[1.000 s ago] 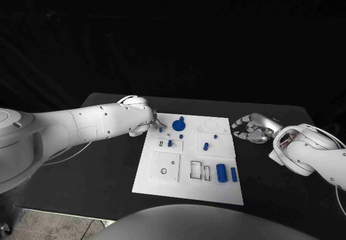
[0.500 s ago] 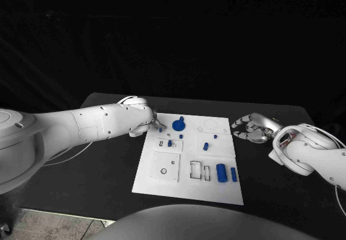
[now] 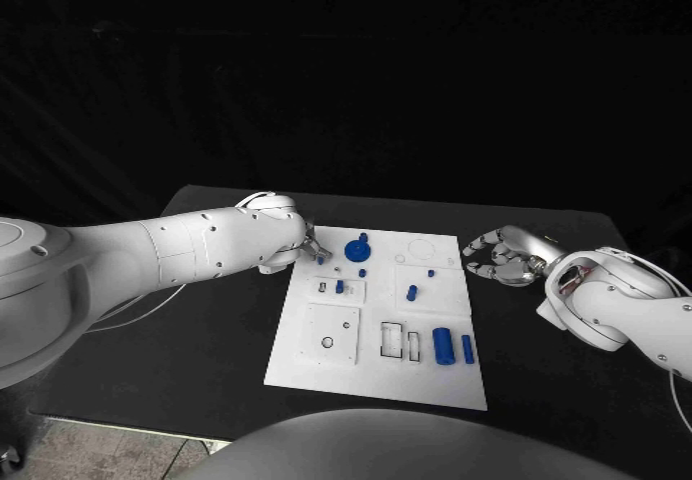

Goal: Assemble the parts on the task board

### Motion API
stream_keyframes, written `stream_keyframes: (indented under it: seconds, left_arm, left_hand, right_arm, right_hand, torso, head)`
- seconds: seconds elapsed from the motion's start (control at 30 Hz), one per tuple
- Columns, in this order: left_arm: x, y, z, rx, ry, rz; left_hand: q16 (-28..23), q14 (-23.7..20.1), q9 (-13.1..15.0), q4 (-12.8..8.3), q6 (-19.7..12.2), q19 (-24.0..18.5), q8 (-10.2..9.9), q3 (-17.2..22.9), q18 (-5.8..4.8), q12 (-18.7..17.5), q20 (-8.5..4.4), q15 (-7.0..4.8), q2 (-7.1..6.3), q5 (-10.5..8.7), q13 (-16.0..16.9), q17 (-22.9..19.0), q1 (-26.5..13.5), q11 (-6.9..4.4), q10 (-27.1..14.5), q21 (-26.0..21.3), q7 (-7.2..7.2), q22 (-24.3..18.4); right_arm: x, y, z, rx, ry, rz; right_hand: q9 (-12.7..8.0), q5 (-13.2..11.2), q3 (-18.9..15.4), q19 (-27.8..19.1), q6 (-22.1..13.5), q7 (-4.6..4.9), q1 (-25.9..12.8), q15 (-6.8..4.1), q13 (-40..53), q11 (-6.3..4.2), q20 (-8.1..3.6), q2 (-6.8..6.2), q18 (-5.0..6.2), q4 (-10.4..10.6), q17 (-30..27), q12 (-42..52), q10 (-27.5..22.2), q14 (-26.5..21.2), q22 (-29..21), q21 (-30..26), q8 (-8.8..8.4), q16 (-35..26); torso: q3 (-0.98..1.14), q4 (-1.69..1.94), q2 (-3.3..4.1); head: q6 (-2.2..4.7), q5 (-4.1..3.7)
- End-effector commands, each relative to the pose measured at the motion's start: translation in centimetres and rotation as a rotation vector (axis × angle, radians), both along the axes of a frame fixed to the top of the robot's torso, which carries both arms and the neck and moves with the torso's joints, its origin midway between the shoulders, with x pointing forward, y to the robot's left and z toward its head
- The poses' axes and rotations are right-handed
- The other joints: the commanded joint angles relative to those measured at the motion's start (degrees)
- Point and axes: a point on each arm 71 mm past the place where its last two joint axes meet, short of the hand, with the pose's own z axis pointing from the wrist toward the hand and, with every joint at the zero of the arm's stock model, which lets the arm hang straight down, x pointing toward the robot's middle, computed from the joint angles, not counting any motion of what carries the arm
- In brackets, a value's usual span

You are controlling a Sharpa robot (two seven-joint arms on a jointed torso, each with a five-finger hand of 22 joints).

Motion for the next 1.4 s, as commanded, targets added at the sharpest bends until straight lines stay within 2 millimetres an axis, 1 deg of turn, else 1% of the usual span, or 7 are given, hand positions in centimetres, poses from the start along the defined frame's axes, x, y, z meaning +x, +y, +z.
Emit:
stream_keyframes:
  seconds: [0.03, 0.43, 0.6, 0.8, 0.9, 1.0, 1.4]
  left_arm:
    - [-0.1, -0.3, -0.1, -0.014, 0.015, -0.012]
    - [0.0, -0.3, -0.1, -0.021, 0.009, -0.018]
    - [-0.1, -0.3, -0.1, -0.028, 0.01, -0.015]
    - [-0.3, 0.0, 0.0, -0.035, -0.001, -0.002]
    - [-0.5, 0.3, 0.1, -0.038, -0.013, 0.011]
    - [-0.8, 0.6, 0.2, -0.041, -0.022, 0.023]
    - [-3.7, 0.7, 1.1, -0.096, -0.068, -0.002]
  left_hand:
    - [0.1, 5.9, -0.2, 0.1, 0.3, -0.3, -0.5, -0.1, 0.89, 0.4, 0.06, 0.35, -0.12, 1.5, 15.1, 15.1, 1.0, 0.3, 5.9, -0.3, 0.19, 0.1]
    - [0.1, 5.9, -0.4, -0.4, 1.0, -0.2, -2.2, 3.2, 0.91, 0.4, -0.29, -0.06, -1.71, 16.7, 15.1, 15.1, 6.4, -0.2, 5.9, -0.8, -0.37, 0.8]
    - [0.1, 5.9, -0.3, -0.6, 1.1, -0.1, -2.4, 5.1, 0.91, 0.4, -0.41, -0.17, -2.66, 19.96, 15.1, 15.1, 7.8, -0.32, 5.9, -0.9, -0.48, 1.0]
    - [0.1, 5.9, 0.0, 0.0, 0.9, 0.1, -3.1, 13.3, 0.86, 0.4, -0.64, -0.41, -5.16, 12.42, 15.1, 15.1, 9.5, -0.39, 5.9, -1.0, -0.55, 1.6]
    - [0.1, 5.9, 0.5, 0.1, 1.3, 0.3, -3.3, 21.6, 0.77, 0.4, -0.55, -0.51, -8.38, 8.96, 15.1, 15.1, 8.1, -0.25, 5.9, -1.1, -0.45, 2.1]
    - [0.1, 5.9, 1.1, -0.4, 1.5, 0.5, -3.1, 26.0, 0.8, 0.4, -0.57, -0.29, -10.25, 8.15, 15.1, 15.1, 6.3, -0.45, 5.9, -1.2, -0.39, 2.5]
    - [0.1, 5.9, 1.6, -0.7, 1.6, 1.0, -3.0, 28.8, 0.68, 0.4, -0.52, -0.25, -11.11, 6.48, 15.1, 15.1, 4.4, -0.35, 5.9, -1.0, -0.41, 3.0]
  right_arm:
    - [0.0, 0.1, -0.1, -0.007, 0.01, 0.006]
    - [-0.1, 0.0, -0.1, -0.009, 0.015, 0.004]
    - [-0.1, 0.0, -0.1, -0.01, 0.016, 0.004]
    - [-0.1, -0.1, -0.1, -0.011, 0.016, 0.001]
    - [-0.1, -0.2, -0.1, -0.012, 0.017, -0.001]
    - [-0.1, -0.3, -0.2, -0.013, 0.017, -0.003]
    - [-0.1, -0.5, -0.2, -0.015, 0.017, -0.01]
  right_hand:
    - [0.0, 0.3, 0.3, -0.5, 0.3, 0.1, 0.4, 0.51, 15.1, 0.35, -0.1, -0.02, 0.91, -0.1, 15.1, 0.2, 6.0, 6.0, 11.0, -0.3, -0.15, 0.2]
    - [-0.1, 0.3, 0.4, -0.5, 0.3, 0.1, 0.4, 0.51, 15.1, 0.35, -0.09, 0.01, 0.92, -0.1, 15.1, 0.2, 6.0, 6.0, 11.0, -0.3, -0.14, 0.2]
    - [-0.1, 0.3, 0.4, -0.5, 0.3, 0.1, 0.4, 0.51, 15.1, 0.35, -0.09, 0.01, 0.92, -0.1, 15.1, 0.2, 6.0, 6.0, 11.0, -0.3, -0.14, 0.2]
    - [-0.1, 0.3, 0.4, -0.5, 0.3, 0.1, 0.4, 0.51, 15.1, 0.35, -0.09, 0.01, 0.92, -0.1, 15.1, 0.2, 6.0, 6.0, 11.0, -0.3, -0.14, 0.2]
    - [-0.1, 0.3, 0.5, -0.5, 0.4, 0.1, 0.4, 0.51, 15.1, 0.35, -0.09, 0.04, 0.93, -0.1, 15.1, 0.2, 6.0, 6.0, 11.0, -0.4, -0.14, 0.2]
    - [-0.1, 0.3, 0.5, -0.5, 0.4, 0.1, 0.4, 0.51, 15.1, 0.35, -0.09, 0.04, 0.93, -0.1, 15.1, 0.2, 6.0, 6.0, 11.0, -0.4, -0.14, 0.2]
    - [-0.1, 0.4, 0.6, -0.5, 0.4, 0.09, 0.4, 0.51, 15.1, 0.34, -0.09, 0.11, 0.95, -0.1, 15.1, 0.2, 6.0, 6.0, 10.9, -0.4, -0.13, 0.2]
  torso:
    - [0.0, -0.01, 0.01]
    - [0.03, 0.0, -0.03]
    - [0.02, -0.03, -0.04]
    - [0.0, 0.0, -0.02]
    - [0.02, -0.03, -0.05]
    - [0.03, -0.03, -0.05]
    - [-0.01, -0.02, -0.03]
  head:
    - [0.01, 0.03]
    - [0.01, 0.25]
    - [0.01, 0.31]
    - [0.01, 0.34]
    - [0.01, 0.47]
    - [0.01, 0.55]
    - [0.01, 0.49]
